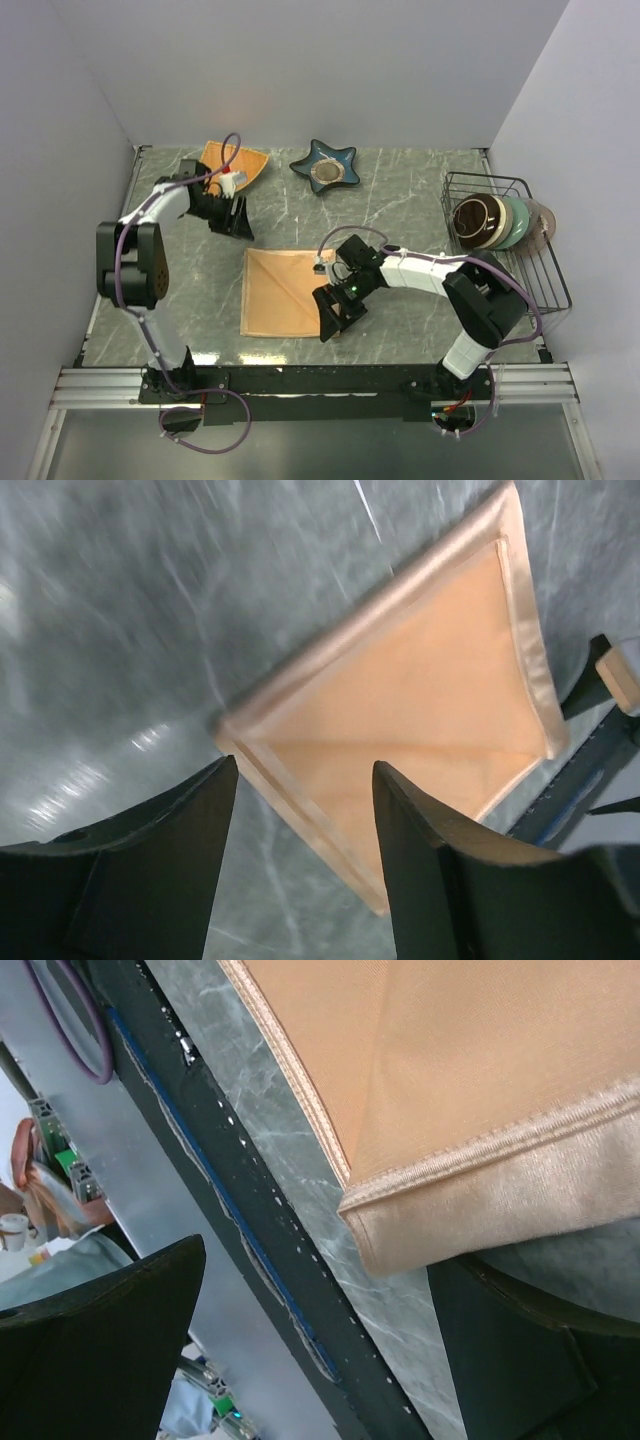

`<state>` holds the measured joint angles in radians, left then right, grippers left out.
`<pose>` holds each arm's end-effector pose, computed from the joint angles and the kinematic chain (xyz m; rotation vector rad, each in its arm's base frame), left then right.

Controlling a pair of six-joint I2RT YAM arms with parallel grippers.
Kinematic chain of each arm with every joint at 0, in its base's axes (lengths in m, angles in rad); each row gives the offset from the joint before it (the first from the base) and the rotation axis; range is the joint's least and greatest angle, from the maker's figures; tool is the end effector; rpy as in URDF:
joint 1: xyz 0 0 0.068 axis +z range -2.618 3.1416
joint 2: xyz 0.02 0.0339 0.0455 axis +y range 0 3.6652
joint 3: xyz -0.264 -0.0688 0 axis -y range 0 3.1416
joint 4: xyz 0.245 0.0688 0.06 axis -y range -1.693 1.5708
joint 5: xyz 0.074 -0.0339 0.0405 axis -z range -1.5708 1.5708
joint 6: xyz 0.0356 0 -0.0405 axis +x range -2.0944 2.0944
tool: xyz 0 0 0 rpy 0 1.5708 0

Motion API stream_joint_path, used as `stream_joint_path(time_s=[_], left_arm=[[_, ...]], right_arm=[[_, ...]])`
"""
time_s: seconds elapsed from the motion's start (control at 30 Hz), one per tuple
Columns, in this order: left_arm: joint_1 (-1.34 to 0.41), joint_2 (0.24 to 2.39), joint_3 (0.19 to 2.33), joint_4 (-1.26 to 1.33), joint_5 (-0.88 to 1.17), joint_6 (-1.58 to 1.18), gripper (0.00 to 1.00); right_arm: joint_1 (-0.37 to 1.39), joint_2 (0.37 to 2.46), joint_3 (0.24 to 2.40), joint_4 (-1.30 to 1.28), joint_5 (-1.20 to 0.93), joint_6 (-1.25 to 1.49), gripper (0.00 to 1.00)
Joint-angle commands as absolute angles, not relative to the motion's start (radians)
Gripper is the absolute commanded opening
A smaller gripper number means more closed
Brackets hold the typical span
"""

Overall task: Fold the napkin into a case and place the utensils inside
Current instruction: Rotate the top corner of the square-folded napkin at the center of the board, then pick up the upper triangle-folded napkin from the center of the board.

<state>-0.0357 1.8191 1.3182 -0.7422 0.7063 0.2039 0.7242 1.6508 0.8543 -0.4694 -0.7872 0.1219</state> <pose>0.3601 -0.0360 0.2087 0.4706 2.5764 -0.9239 0.1968 0.2078 0.1489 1.0076 -2.6380 -1.2449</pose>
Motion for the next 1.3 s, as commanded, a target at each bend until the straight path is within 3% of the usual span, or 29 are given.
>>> stream_joint_path(time_s=[0.0,0.2,0.43,0.73,1.27], left_arm=[[-0.020,1.925,1.502,-0.859,0.762,0.346,0.61],[-0.028,2.049,1.640,-0.974,0.729,0.475,0.53],[-0.058,2.128,1.671,-1.020,0.727,0.492,0.45],[-0.075,2.138,1.611,-0.982,0.721,0.459,0.39],[-0.109,2.192,1.627,-1.051,0.712,0.537,0.35]], right_arm=[[0.693,1.585,0.873,-0.584,-0.752,0.091,1.00],[0.476,1.508,0.985,-0.765,-0.730,-0.072,0.98],[0.312,1.696,1.251,-0.787,-0.690,-0.173,0.86],[0.291,1.968,1.489,-0.644,-0.752,-0.111,0.80],[0.342,2.230,1.723,-0.650,-0.785,-0.187,0.85]])
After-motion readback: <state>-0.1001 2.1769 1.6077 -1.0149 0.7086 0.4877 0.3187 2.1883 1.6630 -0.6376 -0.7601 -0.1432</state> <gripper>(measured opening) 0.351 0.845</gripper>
